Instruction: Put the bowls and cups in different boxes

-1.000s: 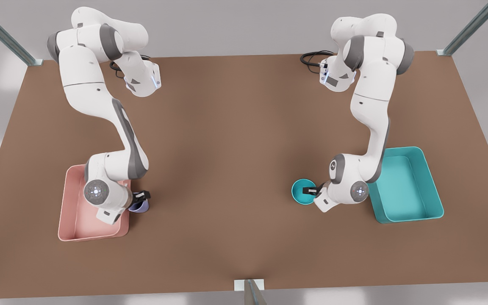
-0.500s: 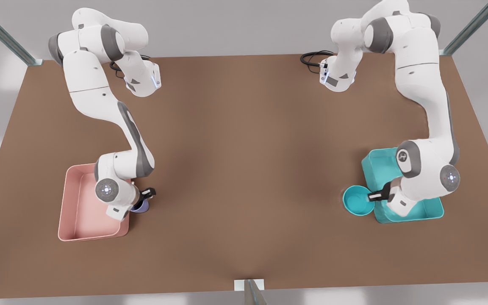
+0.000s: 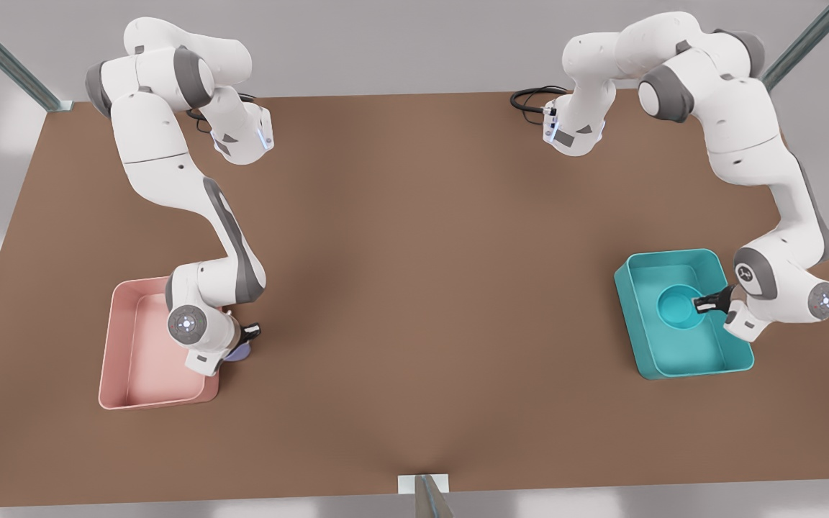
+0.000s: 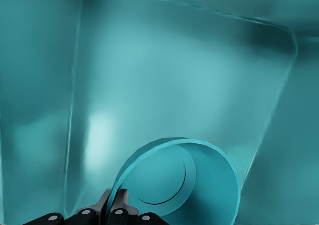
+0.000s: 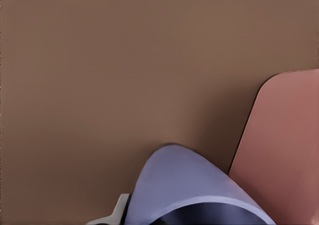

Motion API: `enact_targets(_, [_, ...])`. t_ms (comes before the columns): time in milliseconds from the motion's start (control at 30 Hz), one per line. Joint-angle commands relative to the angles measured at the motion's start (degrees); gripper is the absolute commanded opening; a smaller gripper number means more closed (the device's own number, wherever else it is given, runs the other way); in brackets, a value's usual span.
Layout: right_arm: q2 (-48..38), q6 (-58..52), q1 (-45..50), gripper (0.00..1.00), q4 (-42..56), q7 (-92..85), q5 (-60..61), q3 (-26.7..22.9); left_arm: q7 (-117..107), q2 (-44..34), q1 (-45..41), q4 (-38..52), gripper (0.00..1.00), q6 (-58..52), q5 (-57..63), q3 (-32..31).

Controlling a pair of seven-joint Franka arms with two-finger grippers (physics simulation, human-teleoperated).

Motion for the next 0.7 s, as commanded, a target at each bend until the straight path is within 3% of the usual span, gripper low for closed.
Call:
enact_targets(0, [-0.2, -0.3, 0.1, 0.21, 0.1, -0.3, -0.2, 0.1, 13.6, 0.7, 0.0, -0.2, 0.21, 5.1, -0.1, 0.0])
enact_targets(33, [-0.7, -0.4, 0.5, 0.21, 0.4, -0.4, -0.2, 0.1, 13.6, 0.9, 0.0, -0.1, 0.39, 5.1, 0.0, 0.0])
enact_targets(67, [-1.7, -2.4, 0.5, 0.21, 1.5, -0.5, -0.2, 0.1, 13.5, 0.8, 0.0, -0.1, 1.0, 4.9, -0.1, -0.1])
enact_targets(200, [-11.4, -8.1, -1.1, 0.21, 2.8, -11.4, 0.5, -0.6, 13.6, -0.3, 0.1, 0.6, 1.0, 4.1, 0.4, -0.3])
enact_targets(333, [-13.3, -14.8, -8.8, 0.21, 9.1, -23.1, -0.2, -0.7, 4.5, -10.8, -2.5, 3.8, 1.0, -13.8, 7.3, -0.3])
enact_targets(367, [-13.1, -14.8, -9.8, 0.21, 9.0, -24.9, -0.2, -1.4, -0.2, -15.5, -5.4, 5.7, 1.0, -19.9, 7.9, -0.9])
enact_targets(467, [-9.4, -14.1, -10.0, 0.21, 9.0, -25.2, -3.5, -2.9, -4.5, -26.0, -5.4, 6.1, 1.0, -22.6, 16.5, -15.0])
enact_targets(667, [0.4, -6.1, -10.1, 0.21, 9.0, -24.9, -5.0, -3.3, -6.3, -28.1, -5.0, 11.3, 1.0, -31.0, 15.9, -18.1])
